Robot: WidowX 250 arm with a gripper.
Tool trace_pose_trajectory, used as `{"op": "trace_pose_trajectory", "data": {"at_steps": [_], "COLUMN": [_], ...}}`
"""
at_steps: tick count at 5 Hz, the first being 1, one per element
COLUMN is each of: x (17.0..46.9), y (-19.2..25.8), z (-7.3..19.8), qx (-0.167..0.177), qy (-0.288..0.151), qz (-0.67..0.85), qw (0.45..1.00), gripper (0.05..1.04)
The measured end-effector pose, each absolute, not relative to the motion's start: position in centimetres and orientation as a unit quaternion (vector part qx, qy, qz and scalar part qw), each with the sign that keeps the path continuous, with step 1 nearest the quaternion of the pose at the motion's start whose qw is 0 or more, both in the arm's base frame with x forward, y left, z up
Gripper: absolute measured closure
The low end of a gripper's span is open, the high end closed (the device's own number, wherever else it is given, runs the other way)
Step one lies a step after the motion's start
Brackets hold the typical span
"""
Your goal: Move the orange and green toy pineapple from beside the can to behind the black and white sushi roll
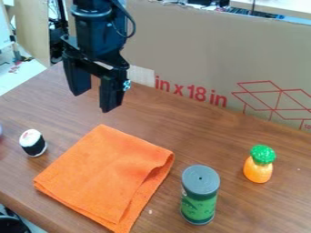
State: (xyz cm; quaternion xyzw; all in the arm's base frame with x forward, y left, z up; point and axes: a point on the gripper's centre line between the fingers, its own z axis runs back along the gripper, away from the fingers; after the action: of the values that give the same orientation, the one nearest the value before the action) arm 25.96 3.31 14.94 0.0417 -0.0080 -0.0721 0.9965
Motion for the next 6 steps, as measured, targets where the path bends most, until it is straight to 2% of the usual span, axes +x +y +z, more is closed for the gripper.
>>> {"op": "trace_pose_trajectory", "data": {"at_steps": [1,3,4,5,6], "x": [25.9,28.4,29.5,30.8,31.0], "y": [3.3,-2.4,-5.1,-8.6,-11.2], "z": [14.4,15.1,14.1,13.1,12.4], "qx": [0.040,0.057,0.038,0.036,0.019], "qy": [0.004,-0.001,0.004,0.005,0.009], "qz": [-0.070,-0.102,-0.111,-0.134,-0.163], "qw": [0.997,0.993,0.993,0.990,0.986], "gripper": [0.076,0.076,0.076,0.076,0.076]}}
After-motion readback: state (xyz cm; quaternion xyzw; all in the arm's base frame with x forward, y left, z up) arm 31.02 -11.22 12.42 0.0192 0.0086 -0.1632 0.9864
